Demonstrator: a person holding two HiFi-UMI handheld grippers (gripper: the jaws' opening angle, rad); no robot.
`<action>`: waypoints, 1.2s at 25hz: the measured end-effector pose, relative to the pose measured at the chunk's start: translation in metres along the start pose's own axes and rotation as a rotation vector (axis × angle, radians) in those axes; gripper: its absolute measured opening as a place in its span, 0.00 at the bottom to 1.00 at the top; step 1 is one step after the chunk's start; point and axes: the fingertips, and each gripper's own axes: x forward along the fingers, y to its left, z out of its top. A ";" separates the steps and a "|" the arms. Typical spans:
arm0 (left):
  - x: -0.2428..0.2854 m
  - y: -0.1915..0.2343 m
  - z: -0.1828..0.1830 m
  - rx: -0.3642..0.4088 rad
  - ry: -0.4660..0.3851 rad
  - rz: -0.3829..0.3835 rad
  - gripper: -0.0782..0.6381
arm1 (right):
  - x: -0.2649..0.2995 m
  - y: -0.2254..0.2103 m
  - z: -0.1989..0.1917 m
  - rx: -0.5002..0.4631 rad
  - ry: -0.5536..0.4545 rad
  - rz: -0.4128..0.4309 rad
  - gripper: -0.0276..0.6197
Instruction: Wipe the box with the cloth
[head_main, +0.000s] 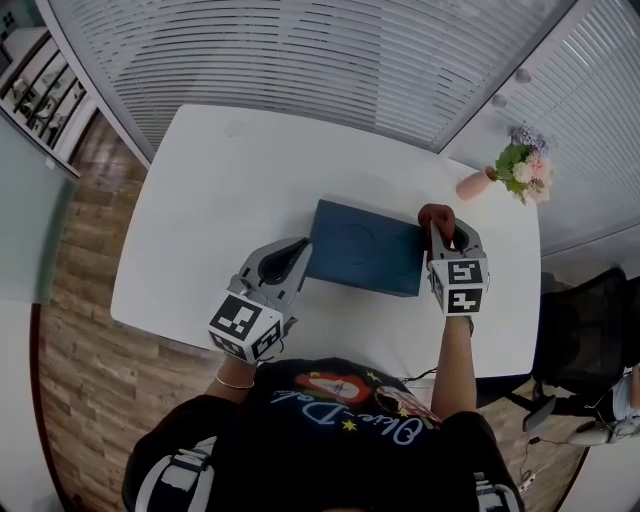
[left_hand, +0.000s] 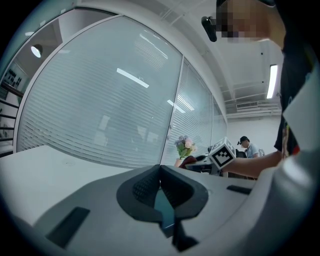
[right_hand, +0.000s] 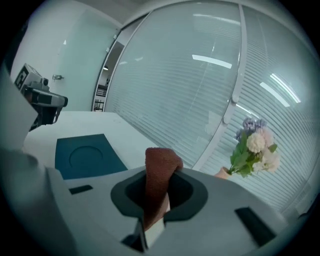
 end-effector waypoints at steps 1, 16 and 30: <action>0.000 0.000 0.000 0.005 0.002 -0.001 0.11 | -0.003 0.003 0.012 -0.011 -0.037 -0.003 0.10; -0.007 0.010 -0.005 0.011 0.003 0.050 0.11 | -0.005 0.164 0.147 0.060 -0.457 0.482 0.10; -0.006 0.010 -0.007 0.017 0.016 0.041 0.11 | 0.041 0.161 0.054 -0.303 -0.094 0.320 0.10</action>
